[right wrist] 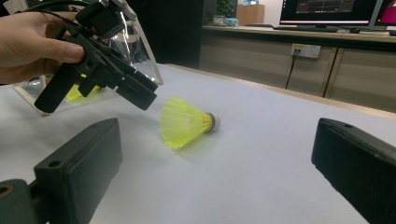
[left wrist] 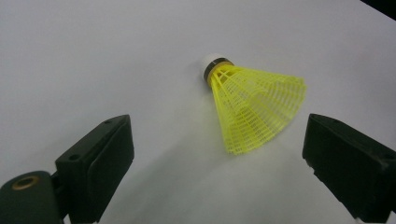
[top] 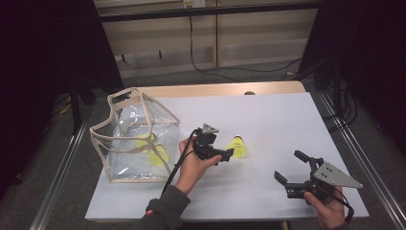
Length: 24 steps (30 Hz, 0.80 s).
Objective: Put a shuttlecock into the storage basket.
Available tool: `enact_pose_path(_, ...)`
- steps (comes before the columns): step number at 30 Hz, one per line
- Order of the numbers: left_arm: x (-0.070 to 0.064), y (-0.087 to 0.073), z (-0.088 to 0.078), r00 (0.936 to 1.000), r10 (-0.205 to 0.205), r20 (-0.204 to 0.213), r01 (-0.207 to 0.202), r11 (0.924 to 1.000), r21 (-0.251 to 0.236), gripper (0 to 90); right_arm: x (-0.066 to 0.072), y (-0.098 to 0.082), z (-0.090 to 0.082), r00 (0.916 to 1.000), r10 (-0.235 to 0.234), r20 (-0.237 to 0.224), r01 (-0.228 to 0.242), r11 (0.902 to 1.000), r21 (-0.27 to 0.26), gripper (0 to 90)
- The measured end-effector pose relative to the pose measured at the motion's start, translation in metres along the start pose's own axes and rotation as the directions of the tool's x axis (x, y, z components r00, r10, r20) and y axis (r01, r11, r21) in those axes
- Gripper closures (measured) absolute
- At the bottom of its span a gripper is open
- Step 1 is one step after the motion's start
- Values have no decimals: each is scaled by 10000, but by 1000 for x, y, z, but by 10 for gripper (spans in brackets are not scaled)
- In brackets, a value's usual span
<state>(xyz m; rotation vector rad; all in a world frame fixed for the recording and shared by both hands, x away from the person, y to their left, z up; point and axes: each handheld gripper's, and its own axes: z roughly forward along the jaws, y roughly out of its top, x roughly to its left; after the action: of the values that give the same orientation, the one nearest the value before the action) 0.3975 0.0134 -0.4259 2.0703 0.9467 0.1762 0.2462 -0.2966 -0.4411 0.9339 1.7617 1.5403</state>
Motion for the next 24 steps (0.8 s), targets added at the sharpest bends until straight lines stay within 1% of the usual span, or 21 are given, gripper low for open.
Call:
enact_pose_path(4, -1, 1, 4, 9999, 104, -31, -104, 9999, -1, 108, 0, 0, 0, 10000, 42, -17, -42, 10000, -7, 16)
enact_pose_path(9, -2, 1, 8, 10000, 6, -79, -6, 10000, -32, 118, -1, 0, 0, 10000, 9, 18, -9, 10000, -6, 16)
enact_pose_path(15, -2, 1, 13, 9997, 61, -251, -63, 9999, -87, 131, 0, 0, 0, 10000, 5, 7, -5, 10000, -25, 16)
enact_pose_path(18, -2, 1, 16, 9996, 63, -286, -66, 9999, -115, 139, 0, 0, 0, 10000, 6, 6, -6, 10000, -22, 16)
enact_pose_path(23, -4, 2, 22, 9995, -64, -303, 58, 9998, -202, 152, -1, 0, 0, 10000, -1, 2, 1, 10000, -13, 16)
enact_pose_path(24, -4, 3, 23, 9994, 4, -336, -8, 9999, -129, 154, -1, 0, 0, 10000, 28, 8, -28, 10000, -29, 16)
